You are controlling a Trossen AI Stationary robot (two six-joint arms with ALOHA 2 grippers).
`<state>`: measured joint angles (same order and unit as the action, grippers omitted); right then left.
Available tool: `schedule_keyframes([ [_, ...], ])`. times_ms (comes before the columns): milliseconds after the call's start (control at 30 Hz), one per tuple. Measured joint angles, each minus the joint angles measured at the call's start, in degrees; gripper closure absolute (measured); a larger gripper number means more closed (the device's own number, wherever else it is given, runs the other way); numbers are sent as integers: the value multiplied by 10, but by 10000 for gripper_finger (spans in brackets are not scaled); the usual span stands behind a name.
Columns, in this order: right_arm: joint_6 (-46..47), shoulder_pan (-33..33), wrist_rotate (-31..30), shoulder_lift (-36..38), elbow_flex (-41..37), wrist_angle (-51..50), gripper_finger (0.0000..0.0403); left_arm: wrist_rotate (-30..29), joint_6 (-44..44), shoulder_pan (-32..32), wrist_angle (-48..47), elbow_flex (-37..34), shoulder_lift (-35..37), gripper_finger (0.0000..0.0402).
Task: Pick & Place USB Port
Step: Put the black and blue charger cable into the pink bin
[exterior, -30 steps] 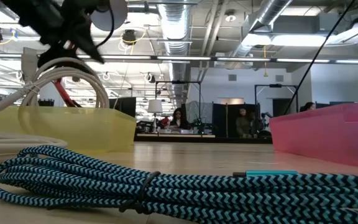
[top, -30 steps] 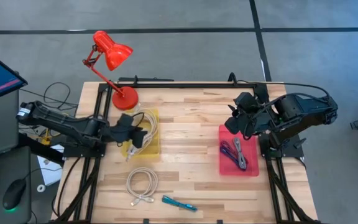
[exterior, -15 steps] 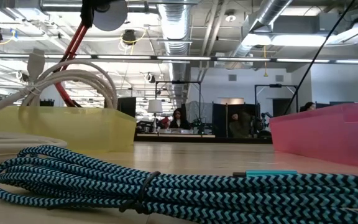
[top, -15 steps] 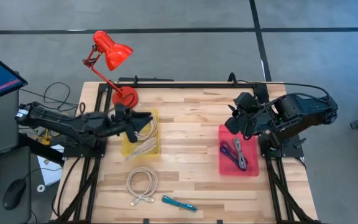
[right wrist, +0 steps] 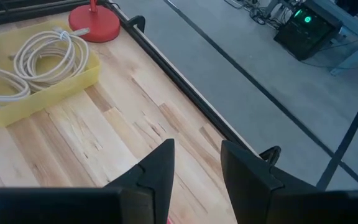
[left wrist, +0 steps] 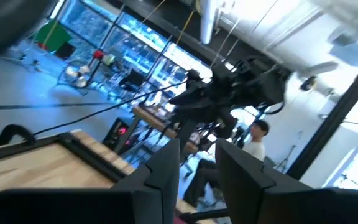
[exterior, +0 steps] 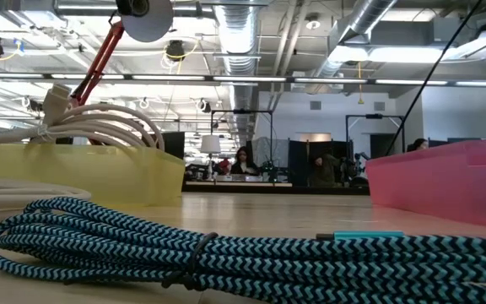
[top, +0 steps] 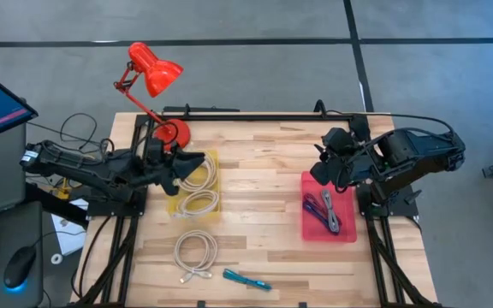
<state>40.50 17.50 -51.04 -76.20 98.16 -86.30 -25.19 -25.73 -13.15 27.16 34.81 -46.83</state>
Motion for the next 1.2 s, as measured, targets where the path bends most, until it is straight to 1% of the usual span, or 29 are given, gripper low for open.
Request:
schedule_keyframes([
  [133, -1, 0, -3, 0, 0, 0, 280, 21, 0, 0, 14, 12, 0, 302],
  [233, -1, 0, -16, 0, 0, 1, 280, 40, 31, -1, 15, 28, -1, 302],
  [400, -1, 0, -50, 0, 0, 7, 280, 42, 87, -12, 16, 49, -15, 302],
  [533, -1, 0, -82, 0, 0, 25, 280, 41, 88, -16, 13, 50, -24, 302],
  [633, -1, 0, -117, 0, 0, 44, 280, 38, 85, -16, 12, 50, -29, 302],
  [800, -4, -16, -209, 0, 0, 97, 280, 31, 48, -16, 16, 50, -42, 302],
  [867, -4, -29, -227, 0, 0, 111, 280, 29, 40, -16, 16, 50, -48, 302],
  [1067, -4, -83, -228, 0, 0, 137, 279, 9, 38, -16, 30, 50, -76, 302],
  [1200, -4, -123, -226, 0, 0, 157, 280, 8, 27, -15, 40, 50, -85, 302],
])
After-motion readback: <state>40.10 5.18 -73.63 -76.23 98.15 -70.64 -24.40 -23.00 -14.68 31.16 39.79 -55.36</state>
